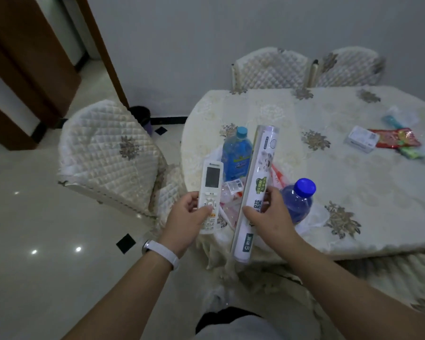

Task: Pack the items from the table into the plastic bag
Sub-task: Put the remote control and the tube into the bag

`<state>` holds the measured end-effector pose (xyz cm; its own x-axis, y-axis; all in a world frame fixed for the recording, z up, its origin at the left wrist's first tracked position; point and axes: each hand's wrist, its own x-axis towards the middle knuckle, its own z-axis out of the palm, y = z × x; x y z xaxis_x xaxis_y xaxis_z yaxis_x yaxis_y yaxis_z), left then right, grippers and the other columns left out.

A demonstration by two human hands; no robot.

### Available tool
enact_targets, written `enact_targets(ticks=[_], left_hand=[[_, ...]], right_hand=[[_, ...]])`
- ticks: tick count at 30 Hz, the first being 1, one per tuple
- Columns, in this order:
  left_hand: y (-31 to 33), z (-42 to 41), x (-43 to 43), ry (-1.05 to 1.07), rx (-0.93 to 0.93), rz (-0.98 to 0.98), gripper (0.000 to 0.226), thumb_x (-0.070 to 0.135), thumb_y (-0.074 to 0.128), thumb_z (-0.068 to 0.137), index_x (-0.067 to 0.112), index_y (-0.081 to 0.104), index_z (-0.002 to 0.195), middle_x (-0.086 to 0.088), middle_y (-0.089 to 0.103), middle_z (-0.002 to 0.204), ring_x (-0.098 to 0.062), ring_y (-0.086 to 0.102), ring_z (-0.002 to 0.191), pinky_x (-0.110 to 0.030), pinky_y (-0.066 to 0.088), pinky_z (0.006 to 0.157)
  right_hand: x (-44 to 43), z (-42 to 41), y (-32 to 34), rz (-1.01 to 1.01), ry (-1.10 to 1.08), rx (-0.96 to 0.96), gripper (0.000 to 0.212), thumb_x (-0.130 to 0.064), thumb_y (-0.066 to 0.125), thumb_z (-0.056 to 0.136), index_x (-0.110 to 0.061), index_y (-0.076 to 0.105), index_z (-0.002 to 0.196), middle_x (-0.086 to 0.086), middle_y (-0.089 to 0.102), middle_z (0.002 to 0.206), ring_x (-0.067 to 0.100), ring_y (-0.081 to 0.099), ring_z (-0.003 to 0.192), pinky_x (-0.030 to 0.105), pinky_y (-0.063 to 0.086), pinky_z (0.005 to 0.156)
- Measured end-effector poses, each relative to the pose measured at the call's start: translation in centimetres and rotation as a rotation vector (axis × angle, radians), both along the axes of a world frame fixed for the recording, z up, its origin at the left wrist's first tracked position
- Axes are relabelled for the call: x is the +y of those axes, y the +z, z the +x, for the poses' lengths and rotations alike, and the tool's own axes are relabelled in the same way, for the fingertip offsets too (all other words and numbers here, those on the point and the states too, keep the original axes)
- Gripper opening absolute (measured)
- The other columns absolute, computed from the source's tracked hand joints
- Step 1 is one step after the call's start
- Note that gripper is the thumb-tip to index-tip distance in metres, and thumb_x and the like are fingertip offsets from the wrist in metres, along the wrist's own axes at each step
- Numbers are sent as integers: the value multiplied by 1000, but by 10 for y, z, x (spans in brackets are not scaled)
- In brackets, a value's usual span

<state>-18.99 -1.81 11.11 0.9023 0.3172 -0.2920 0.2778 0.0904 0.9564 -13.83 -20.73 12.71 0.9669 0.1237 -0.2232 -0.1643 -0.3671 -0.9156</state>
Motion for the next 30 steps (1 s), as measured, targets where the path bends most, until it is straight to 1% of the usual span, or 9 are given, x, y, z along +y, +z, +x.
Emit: enact_targets(ticks=[2, 5, 7, 11, 15, 19, 23, 27, 30], left_hand=[[0, 21, 0, -49, 17, 44, 23, 3, 64, 88, 14, 65, 108, -5, 74, 101, -24, 72, 91, -44, 59, 79], [-1, 50, 0, -128, 68, 83, 23, 6, 64, 89, 17, 66, 109, -3, 75, 100, -22, 72, 91, -46, 59, 81], [-1, 67, 1, -183, 97, 111, 22, 9, 65, 89, 20, 66, 109, 0, 75, 100, -21, 72, 91, -46, 59, 82], [-8, 93, 3, -270, 149, 140, 22, 13, 65, 89, 22, 66, 109, 2, 74, 100, -19, 71, 91, -46, 58, 83], [-12, 112, -2, -364, 181, 152, 19, 14, 66, 89, 22, 66, 106, 4, 75, 97, -15, 71, 90, -40, 58, 83], [-23, 134, -8, -463, 202, 164, 19, 15, 69, 86, 19, 67, 104, 0, 75, 95, -19, 72, 88, -41, 59, 80], [-28, 152, -14, -575, 207, 173, 16, 11, 66, 87, 19, 67, 101, -3, 74, 94, -17, 71, 84, -32, 59, 72], [-36, 164, -20, -675, 254, 200, 14, 15, 66, 86, 26, 68, 94, 3, 74, 91, -20, 71, 84, -45, 59, 79], [-47, 173, -23, -737, 273, 260, 23, 38, 68, 74, 41, 68, 97, 13, 74, 91, -15, 71, 88, -47, 57, 84]], right_hand=[[8, 15, -2, 42, -38, 0, 52, -14, 73, 82, -32, 40, 117, -13, 59, 103, 6, 61, 94, 33, 58, 77], [18, 29, -4, 87, -81, 19, 53, -12, 72, 83, -32, 38, 118, -20, 55, 100, -1, 58, 89, 12, 51, 60], [23, 36, -3, 104, -107, 34, 52, -10, 72, 84, -31, 39, 119, -22, 53, 97, -4, 57, 85, 9, 48, 54], [24, 47, 0, 139, -166, 19, 50, -15, 73, 84, -34, 40, 116, -19, 58, 101, 4, 63, 94, 17, 54, 68], [19, 56, 25, 150, -226, -54, 55, -17, 73, 83, -34, 41, 125, -14, 62, 107, 4, 64, 95, 22, 57, 74], [10, 74, 53, 99, -310, -181, 52, -18, 73, 83, -32, 41, 122, -17, 61, 106, 1, 63, 90, 17, 55, 71], [-11, 99, 78, 61, -424, -265, 57, -18, 73, 84, -21, 42, 131, -13, 59, 108, 0, 62, 88, 14, 54, 68], [-42, 123, 89, -18, -523, -284, 59, -20, 72, 85, -23, 41, 134, -8, 59, 113, 8, 62, 94, 17, 51, 69], [-64, 141, 76, -72, -518, -230, 58, -18, 71, 84, -24, 42, 134, -6, 60, 112, 7, 62, 91, 17, 50, 66]])
